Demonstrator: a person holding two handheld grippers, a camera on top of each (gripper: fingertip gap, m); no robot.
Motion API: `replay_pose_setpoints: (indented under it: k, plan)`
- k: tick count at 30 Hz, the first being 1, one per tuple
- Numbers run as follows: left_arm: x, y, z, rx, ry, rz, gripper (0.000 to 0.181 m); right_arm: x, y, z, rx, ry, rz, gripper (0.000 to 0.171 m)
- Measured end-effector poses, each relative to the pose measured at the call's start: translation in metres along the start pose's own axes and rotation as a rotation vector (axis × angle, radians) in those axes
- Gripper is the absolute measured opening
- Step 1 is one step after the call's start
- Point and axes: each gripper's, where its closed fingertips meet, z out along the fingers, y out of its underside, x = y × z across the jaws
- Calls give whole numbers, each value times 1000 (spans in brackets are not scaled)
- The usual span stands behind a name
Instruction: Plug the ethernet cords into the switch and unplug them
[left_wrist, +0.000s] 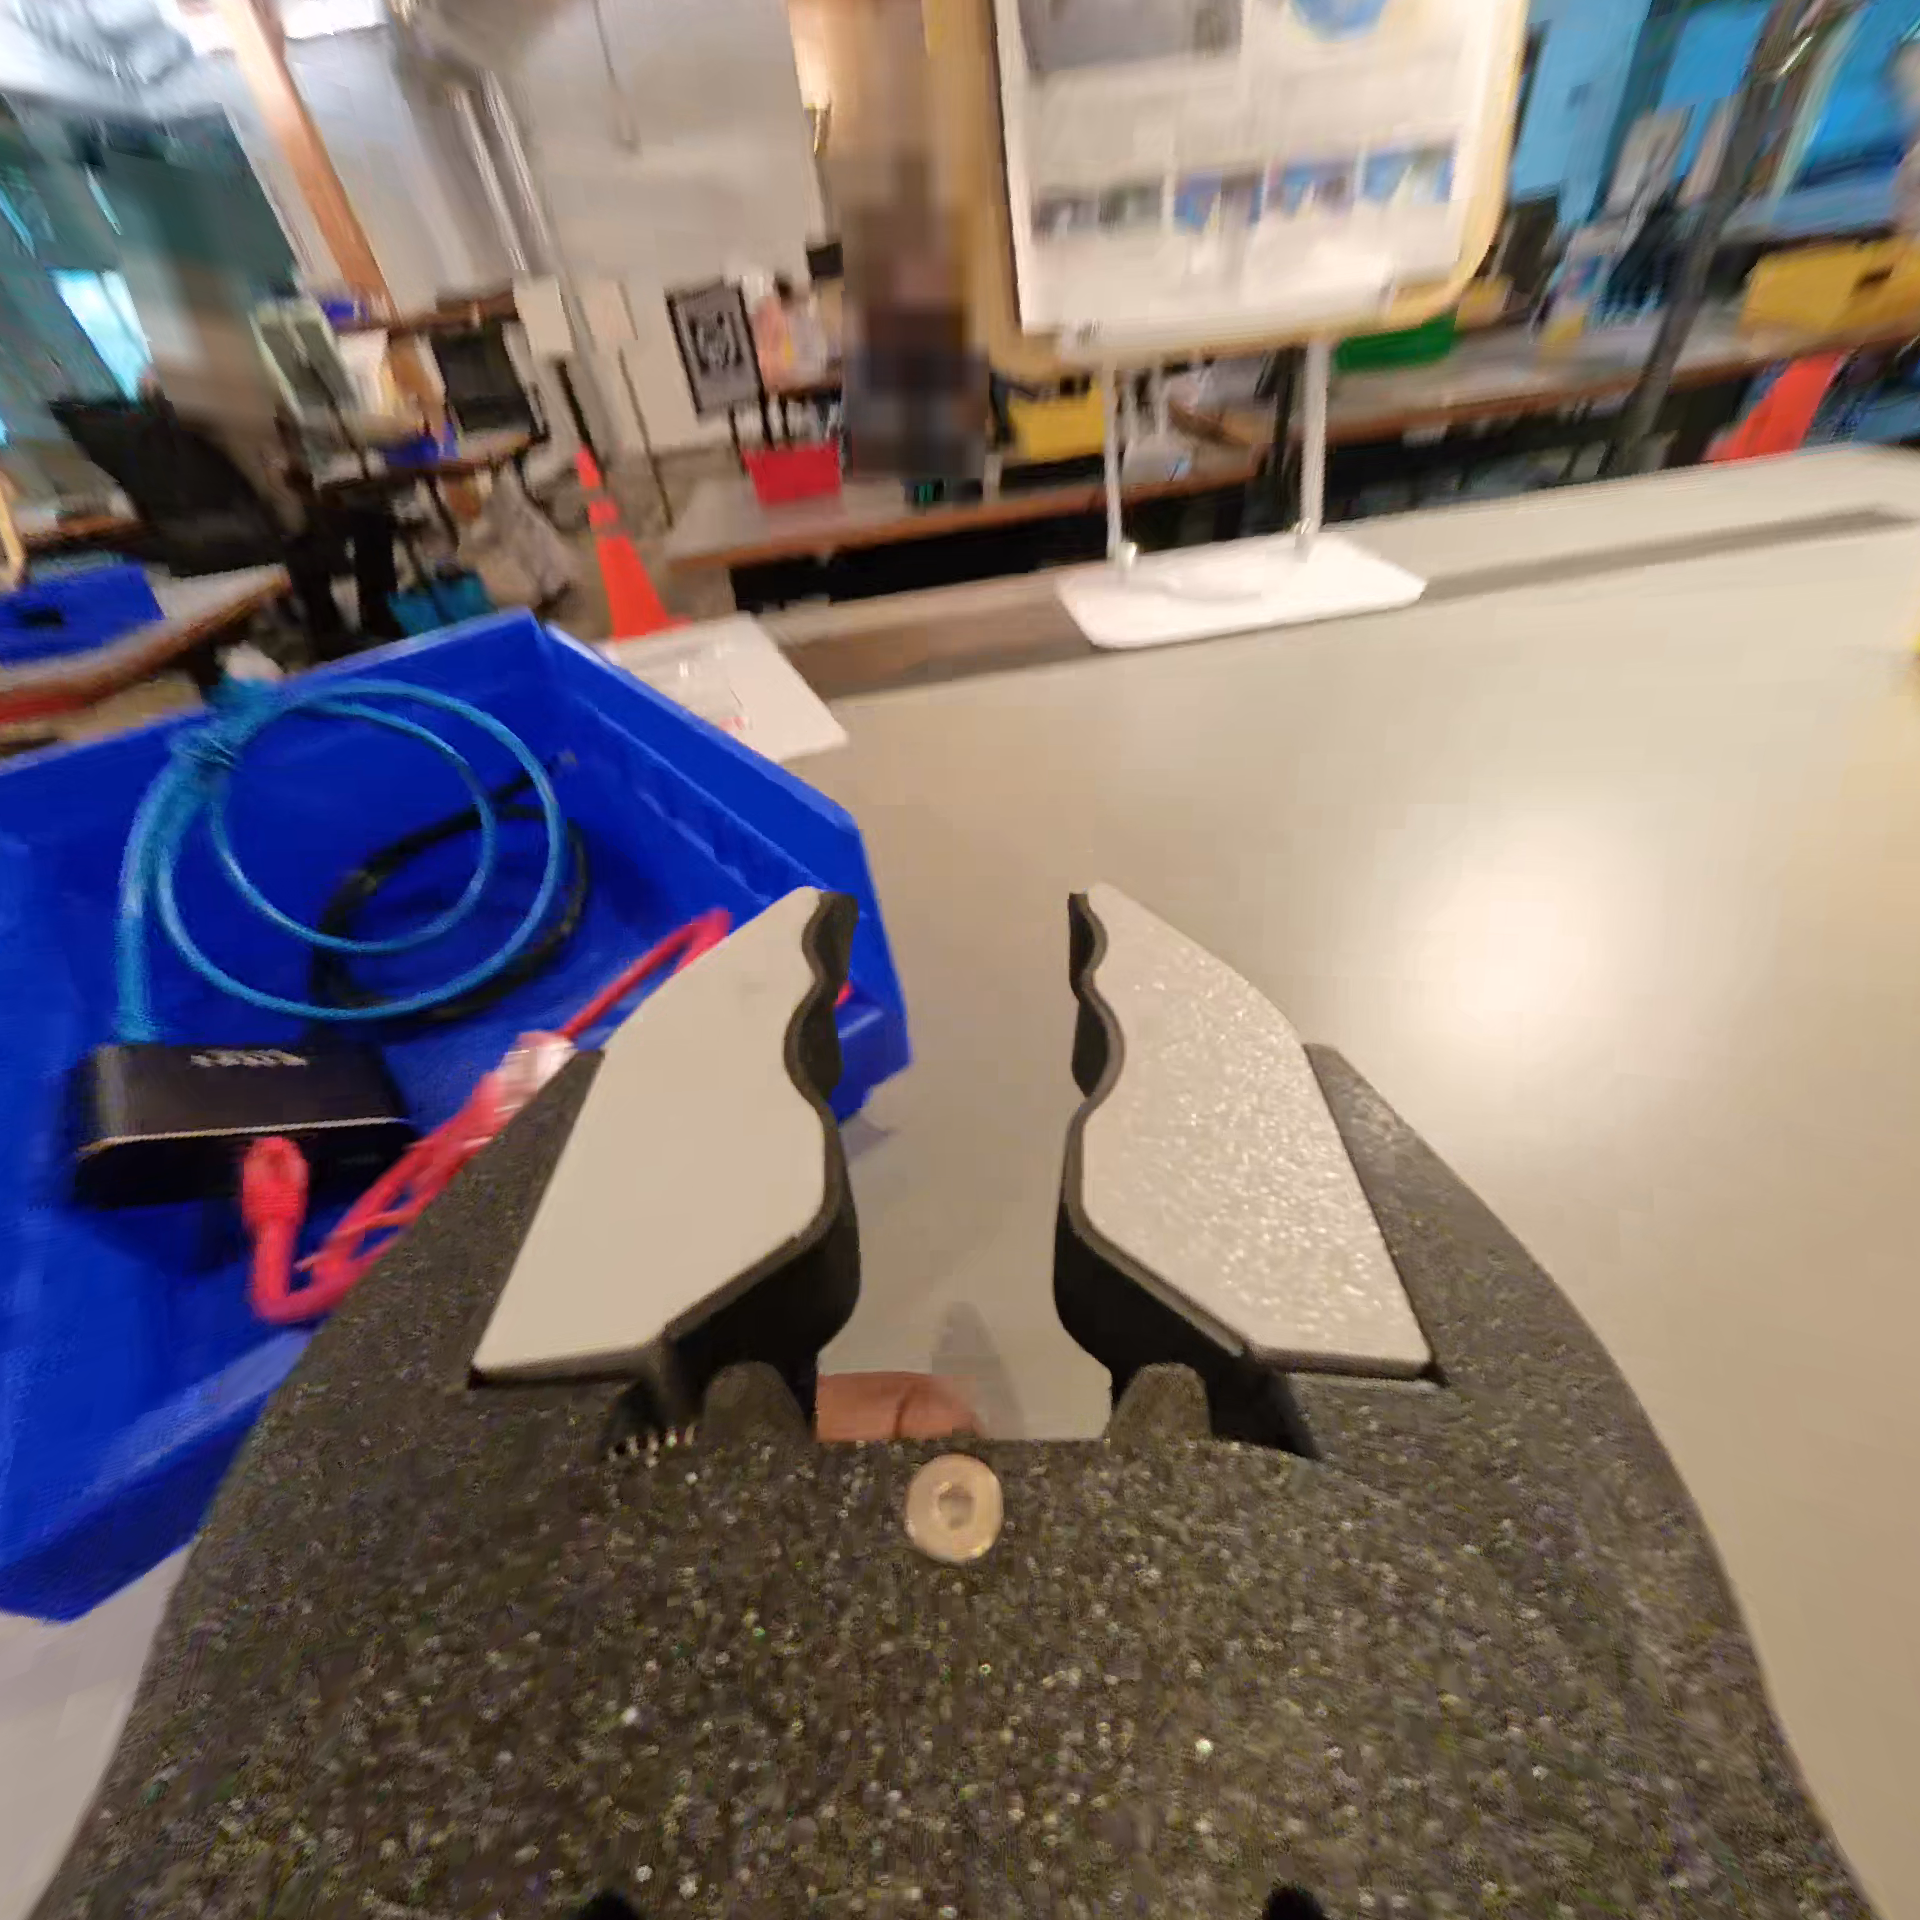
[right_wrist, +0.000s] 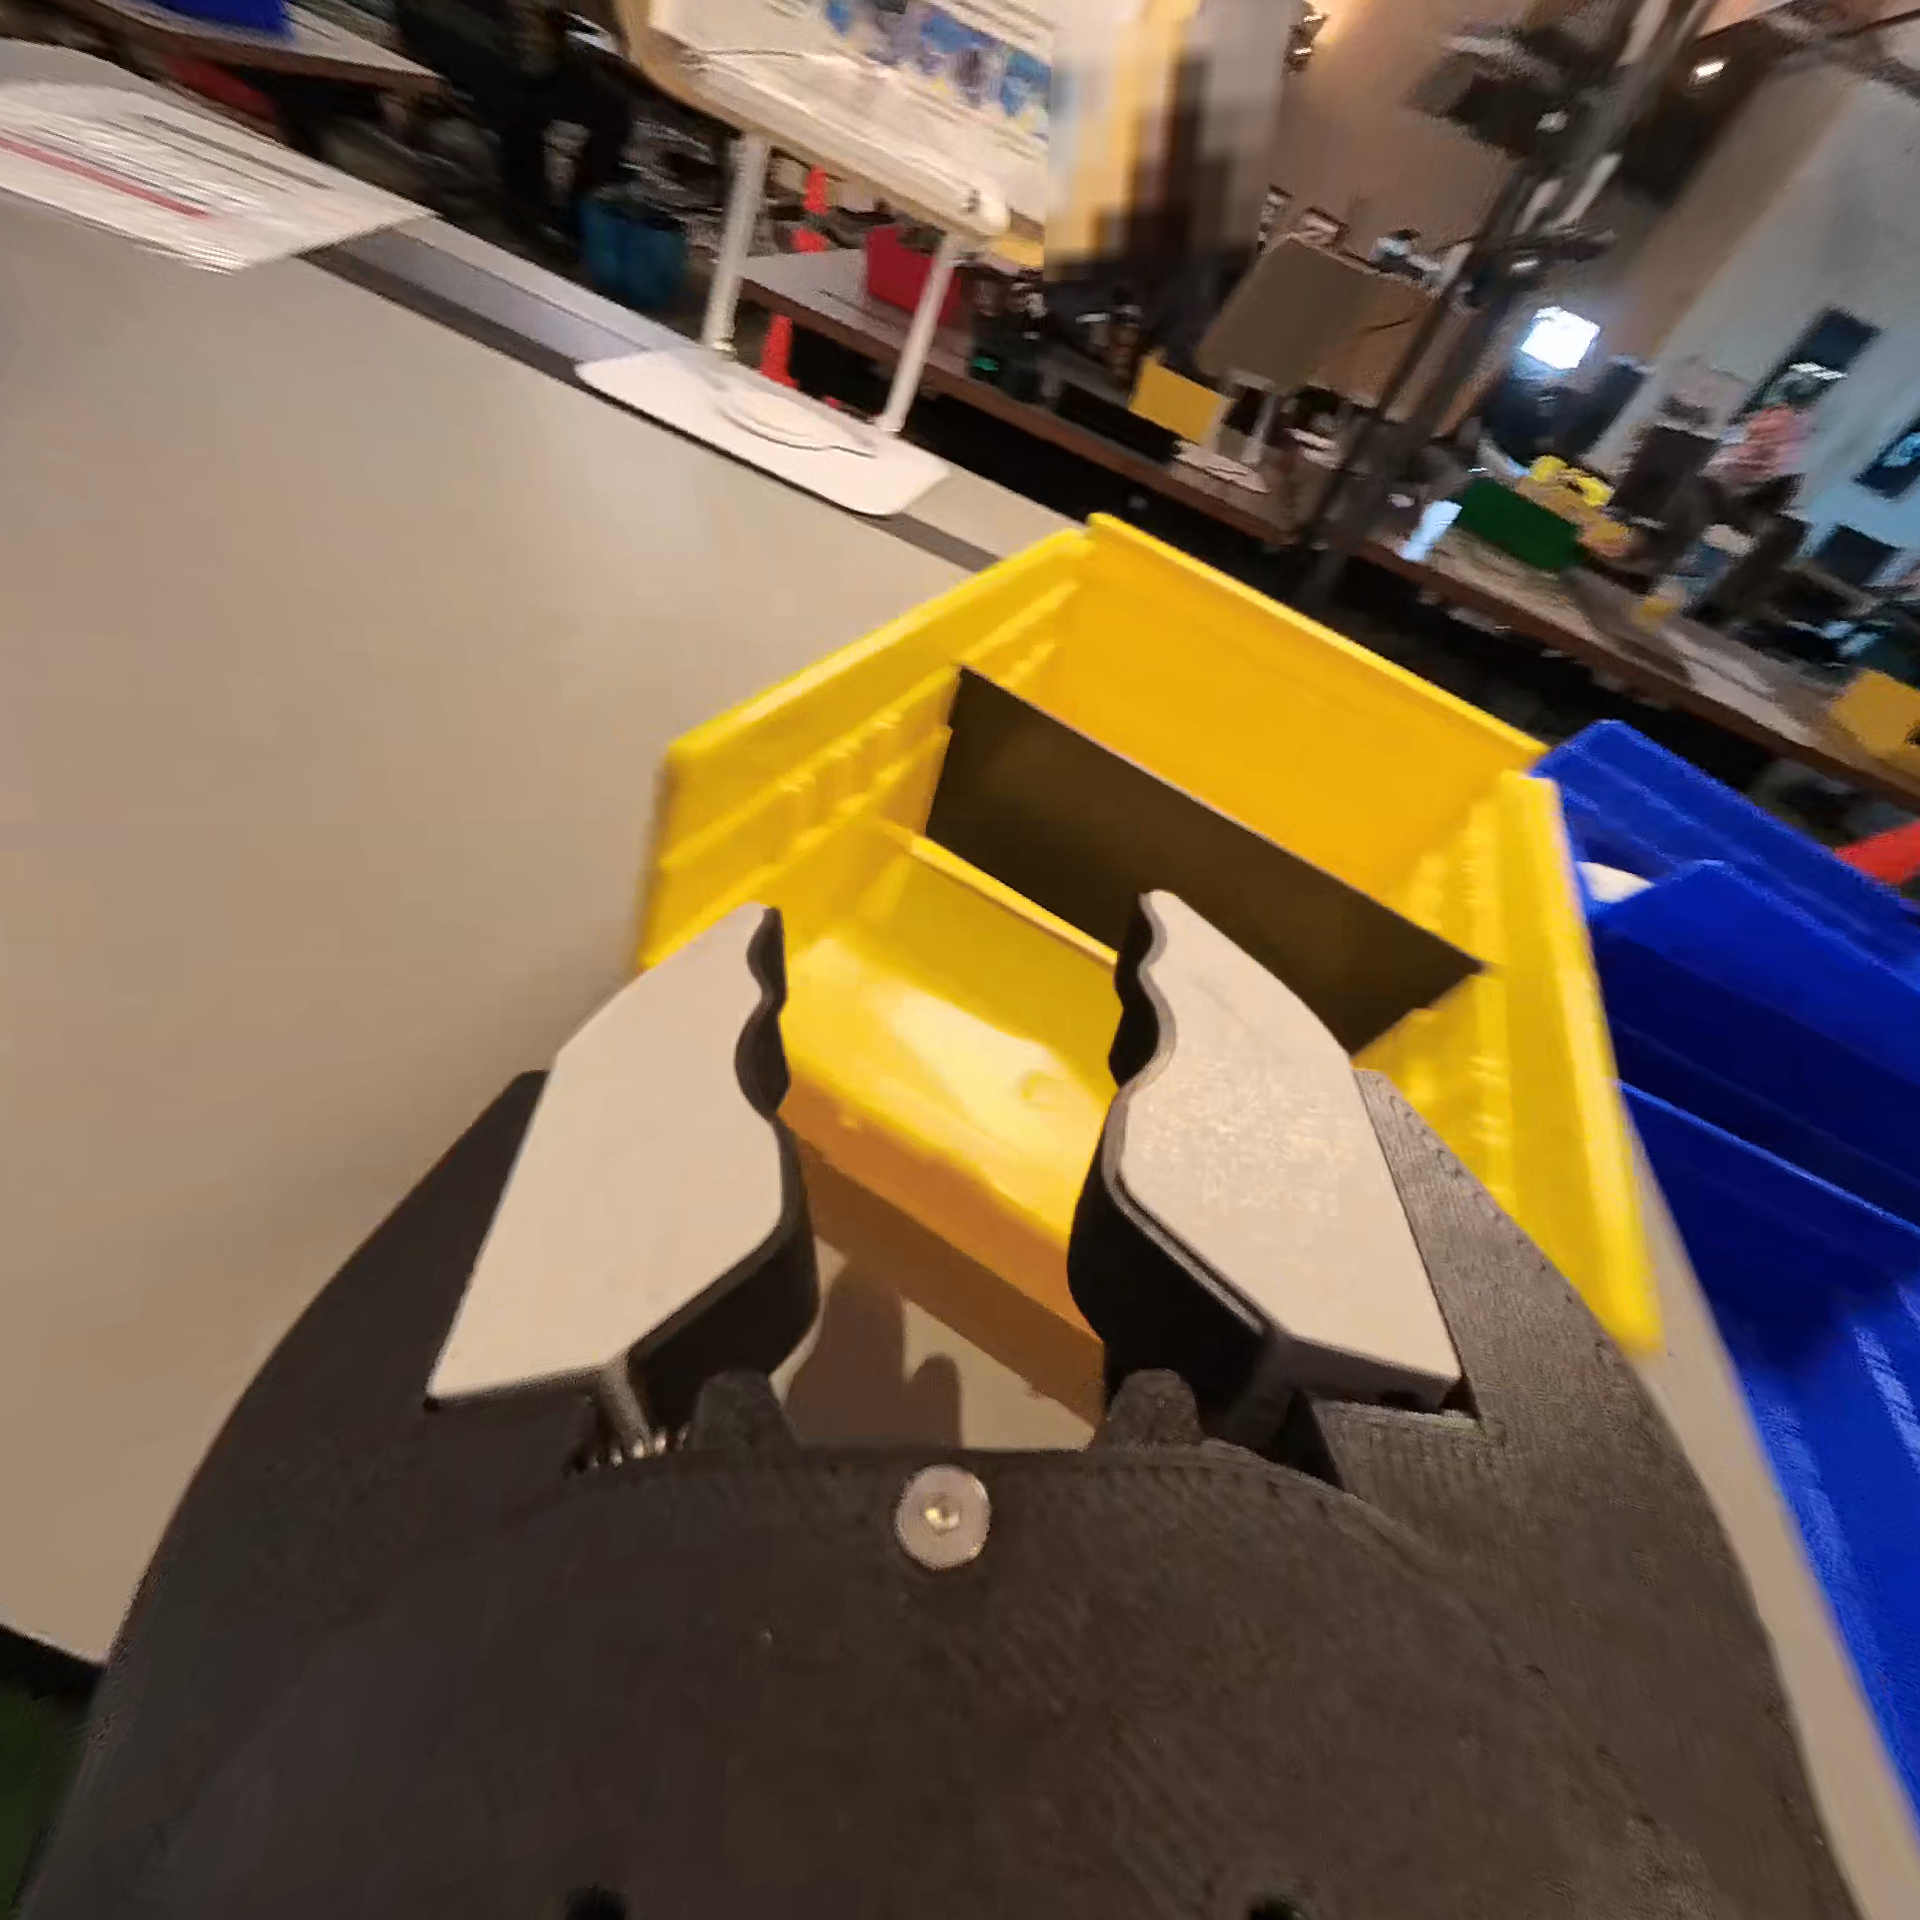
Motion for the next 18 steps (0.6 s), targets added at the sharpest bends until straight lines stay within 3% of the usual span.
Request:
replay_pose_setpoints:
  k: [4,10,14,16,18]
  plan:
    - [4,19,43,-133,-121,4,54,-31,2,24,-4,-47,55,70]
    - [-19,23,74,-222,-241,32,57,-32,8,48,-50,7,110,74]
    - [-28,42,84,-314,-255,116,44,-34,9,52,-40,26,105,72]
    - [-35,49,82,-339,-260,163,19,-35,10,51,-30,38,86,70]
    - [-41,50,74,-329,-244,188,17,-33,10,48,-23,54,69,69]
